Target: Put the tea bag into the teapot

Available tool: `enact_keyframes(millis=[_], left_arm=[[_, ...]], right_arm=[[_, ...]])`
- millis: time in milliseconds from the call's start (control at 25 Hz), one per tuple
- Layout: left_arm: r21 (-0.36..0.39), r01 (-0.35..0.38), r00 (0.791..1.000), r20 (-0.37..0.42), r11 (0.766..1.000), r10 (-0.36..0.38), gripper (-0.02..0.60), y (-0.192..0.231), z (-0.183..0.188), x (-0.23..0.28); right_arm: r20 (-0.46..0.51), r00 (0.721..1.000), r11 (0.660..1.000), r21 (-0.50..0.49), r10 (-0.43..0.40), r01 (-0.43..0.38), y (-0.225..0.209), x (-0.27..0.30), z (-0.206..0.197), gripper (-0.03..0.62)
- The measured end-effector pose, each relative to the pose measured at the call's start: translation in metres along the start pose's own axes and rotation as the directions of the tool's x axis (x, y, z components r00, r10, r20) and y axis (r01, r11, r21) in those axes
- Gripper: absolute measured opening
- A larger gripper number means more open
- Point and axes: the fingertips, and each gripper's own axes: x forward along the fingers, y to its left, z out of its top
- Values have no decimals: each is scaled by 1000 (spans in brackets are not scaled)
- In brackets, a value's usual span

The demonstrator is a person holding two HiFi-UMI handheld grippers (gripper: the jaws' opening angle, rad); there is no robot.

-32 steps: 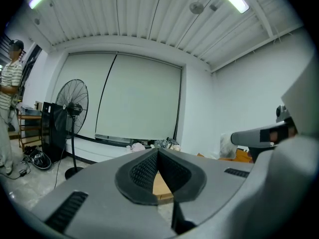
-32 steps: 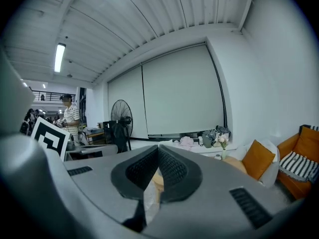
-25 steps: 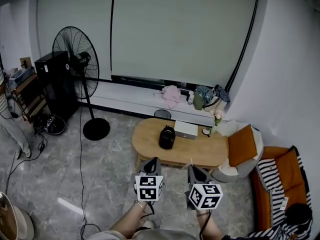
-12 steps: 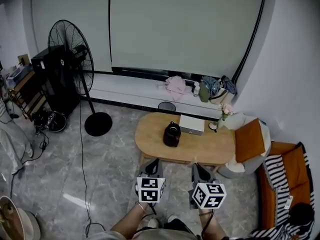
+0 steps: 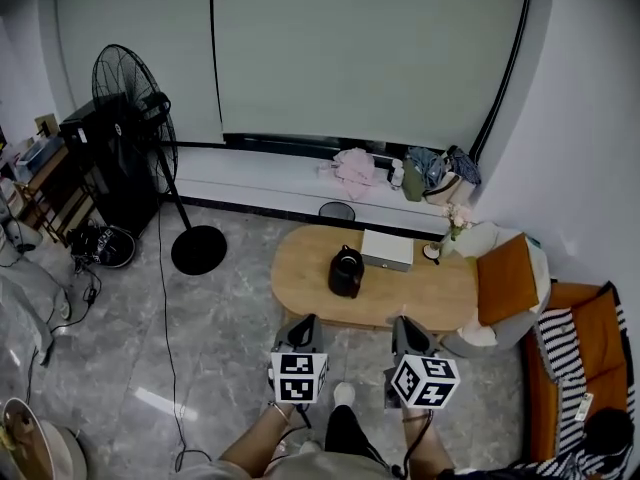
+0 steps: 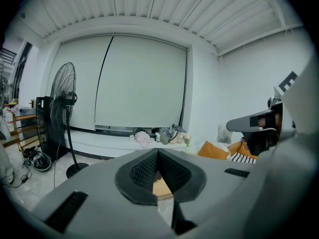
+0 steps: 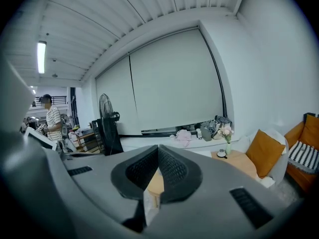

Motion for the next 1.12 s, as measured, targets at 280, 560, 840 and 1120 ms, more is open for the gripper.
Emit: enact_keyframes(millis=[280, 560, 840, 1120], left_arm=[[2, -23, 999, 25, 1000, 23, 6, 7, 21, 40], [-1, -57, 998, 16, 998, 57, 6, 15, 38, 96], [49, -90, 996, -4, 995, 90, 6, 23, 69, 146], [56, -129, 992, -6, 990, 129, 6, 29, 85, 194]], right_arm=[[15, 1000, 1000, 0, 8, -8, -22, 38, 20, 34], [12, 1000, 1000, 17, 23, -23, -55, 90, 39, 34], [44, 998, 997, 73, 34, -38, -93, 141, 72, 34], [18, 999, 994, 95, 51, -52, -123, 181, 73, 34]])
